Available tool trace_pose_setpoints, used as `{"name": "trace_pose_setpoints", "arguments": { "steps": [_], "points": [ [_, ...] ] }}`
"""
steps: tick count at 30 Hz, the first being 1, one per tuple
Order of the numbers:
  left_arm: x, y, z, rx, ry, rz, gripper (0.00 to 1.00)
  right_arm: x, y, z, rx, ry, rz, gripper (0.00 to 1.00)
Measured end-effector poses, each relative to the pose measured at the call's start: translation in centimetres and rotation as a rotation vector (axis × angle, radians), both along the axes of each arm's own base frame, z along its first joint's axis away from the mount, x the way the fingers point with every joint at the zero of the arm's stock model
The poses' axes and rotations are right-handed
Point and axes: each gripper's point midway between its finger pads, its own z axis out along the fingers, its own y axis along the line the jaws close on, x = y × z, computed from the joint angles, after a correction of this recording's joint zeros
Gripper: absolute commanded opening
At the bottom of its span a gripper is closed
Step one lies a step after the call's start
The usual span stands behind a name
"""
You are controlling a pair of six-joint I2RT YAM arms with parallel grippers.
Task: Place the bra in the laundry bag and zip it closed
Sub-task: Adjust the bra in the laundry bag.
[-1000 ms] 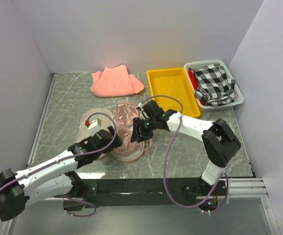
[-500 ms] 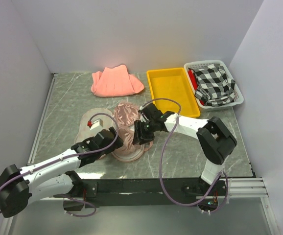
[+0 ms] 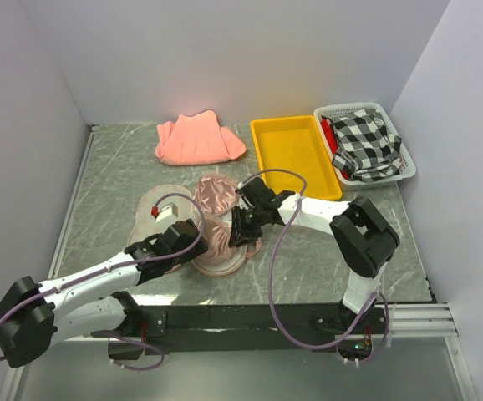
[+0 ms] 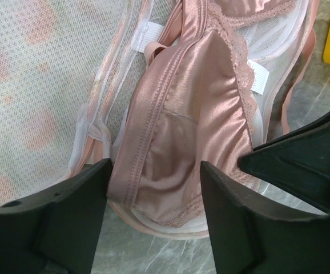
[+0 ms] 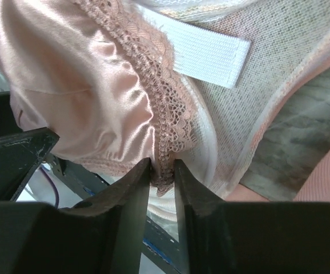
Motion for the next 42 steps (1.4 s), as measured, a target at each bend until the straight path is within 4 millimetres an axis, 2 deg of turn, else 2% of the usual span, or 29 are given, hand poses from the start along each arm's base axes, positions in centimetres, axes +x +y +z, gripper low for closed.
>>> {"name": "trace_pose_setpoints", "arguments": {
  "steps": [2,3,6,10,14,23,27,29,33,37,42],
  "points": [
    [0.0,0.0,-0.2,0.006,0.006,-0.002,0.61,-0.1,0.1,-0.3,0.003,0.01,0.002,0.26],
    [-0.1,0.0,-0.4,0.01,0.01,-0.004,0.6,-0.1,0.2,-0.5,0.002,0.016,0.003,0.21],
    [-0.2,-0.1,-0.7,0.016,0.021,-0.009,0.57,-0.2,0.2,-0.9,0.0,0.028,0.003,0.13],
    [-0.3,-0.1,-1.1,0.024,0.033,-0.016,0.54,-0.2,0.2,-0.9,0.0,0.03,0.0,0.07],
    [-0.3,-0.2,-1.0,0.021,0.033,-0.019,0.54,-0.4,0.0,-0.7,0.001,0.028,-0.001,0.07],
    [-0.1,-0.7,-0.8,0.013,0.025,-0.042,0.53,-1.0,-1.0,1.3,0.018,-0.015,-0.019,0.06],
    [-0.1,-0.9,-1.0,0.019,0.036,-0.049,0.52,-1.2,-1.1,1.5,0.019,-0.021,-0.021,0.06],
    [-0.1,-1.0,-1.1,0.021,0.04,-0.05,0.47,-1.3,-1.2,1.4,0.016,-0.018,-0.021,0.06],
    [-0.2,-1.0,-1.0,0.018,0.044,-0.054,0.45,-1.6,-1.2,1.3,0.013,-0.013,-0.014,0.05],
    [-0.3,-1.2,-0.4,0.002,0.036,-0.059,0.32,-1.9,-1.0,1.3,0.016,-0.011,-0.005,0.05],
    [-0.2,-1.5,0.1,-0.004,0.038,-0.069,0.31,-2.2,-0.8,1.3,0.015,-0.01,0.004,0.05]
  ]
}}
